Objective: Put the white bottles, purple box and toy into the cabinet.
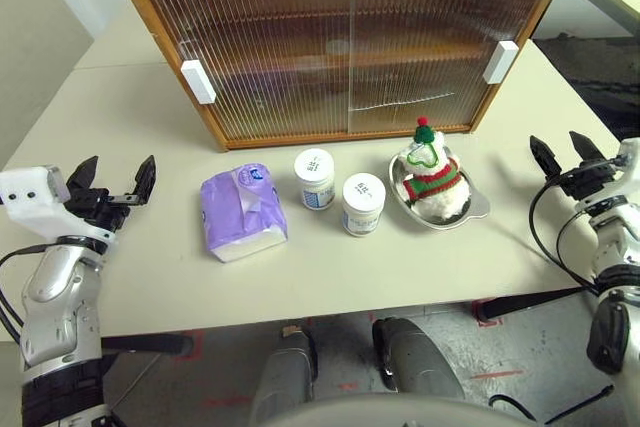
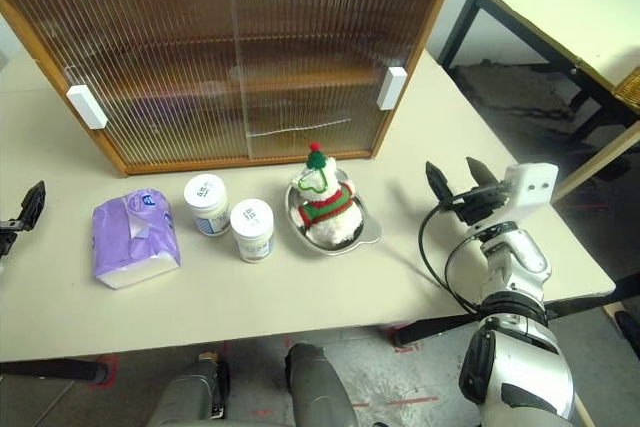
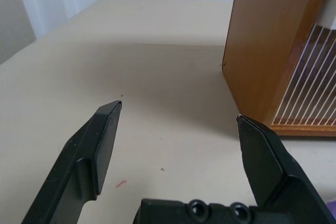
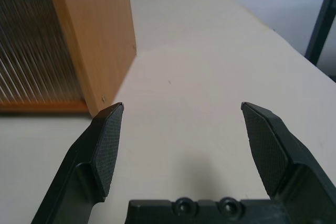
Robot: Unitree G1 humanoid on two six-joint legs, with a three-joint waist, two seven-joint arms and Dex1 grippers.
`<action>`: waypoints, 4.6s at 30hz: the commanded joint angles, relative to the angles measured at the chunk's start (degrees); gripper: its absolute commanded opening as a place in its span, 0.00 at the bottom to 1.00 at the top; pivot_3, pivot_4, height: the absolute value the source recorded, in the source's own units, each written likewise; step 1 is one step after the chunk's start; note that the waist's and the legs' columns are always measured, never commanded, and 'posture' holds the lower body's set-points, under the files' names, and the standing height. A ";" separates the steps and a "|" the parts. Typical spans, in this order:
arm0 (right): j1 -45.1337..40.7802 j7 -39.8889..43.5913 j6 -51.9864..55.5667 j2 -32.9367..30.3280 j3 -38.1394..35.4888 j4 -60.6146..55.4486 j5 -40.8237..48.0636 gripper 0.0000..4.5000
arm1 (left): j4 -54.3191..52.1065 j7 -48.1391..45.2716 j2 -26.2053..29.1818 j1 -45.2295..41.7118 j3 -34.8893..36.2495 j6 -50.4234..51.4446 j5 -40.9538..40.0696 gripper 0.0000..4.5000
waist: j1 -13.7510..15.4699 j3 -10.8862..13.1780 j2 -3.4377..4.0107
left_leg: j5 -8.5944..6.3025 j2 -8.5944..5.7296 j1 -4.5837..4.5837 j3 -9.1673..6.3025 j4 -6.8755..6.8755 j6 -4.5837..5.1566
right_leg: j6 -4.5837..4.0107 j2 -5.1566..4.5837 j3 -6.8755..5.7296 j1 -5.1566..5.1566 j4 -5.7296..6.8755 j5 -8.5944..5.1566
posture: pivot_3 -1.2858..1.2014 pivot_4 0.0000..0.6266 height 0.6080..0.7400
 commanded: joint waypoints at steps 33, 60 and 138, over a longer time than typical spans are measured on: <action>6.16 30.71 40.34 -4.60 6.69 -38.87 15.11 1.00 | -1.73 -1.48 4.02 -6.68 -0.81 7.56 -4.30 0.40 | -1.35 -0.15 -0.11 | 0.22 0.47 0.17 0.12 1.10 0.06 | 0.01 1.36 0.17 0.31 0.49 0.16 | 0.44 0.17 1.00; 7.23 29.78 47.30 1.14 13.60 -55.95 18.33 1.00 | -0.51 -2.15 5.65 -17.98 -7.73 10.54 1.02 0.01 | 0.13 -0.08 -0.17 | 0.24 0.71 0.23 0.10 1.08 -0.17 | -0.40 2.09 0.20 0.21 0.46 0.28 | 0.44 0.19 1.00; 10.38 21.16 45.19 3.77 14.83 -62.29 18.67 1.00 | 17.86 -9.32 -13.16 -37.99 -27.85 4.95 7.94 0.01 | -0.57 -0.18 -0.33 | 0.45 0.60 -0.15 0.82 2.24 0.25 | 0.53 2.32 0.17 0.79 -0.28 1.15 | 0.41 0.15 1.00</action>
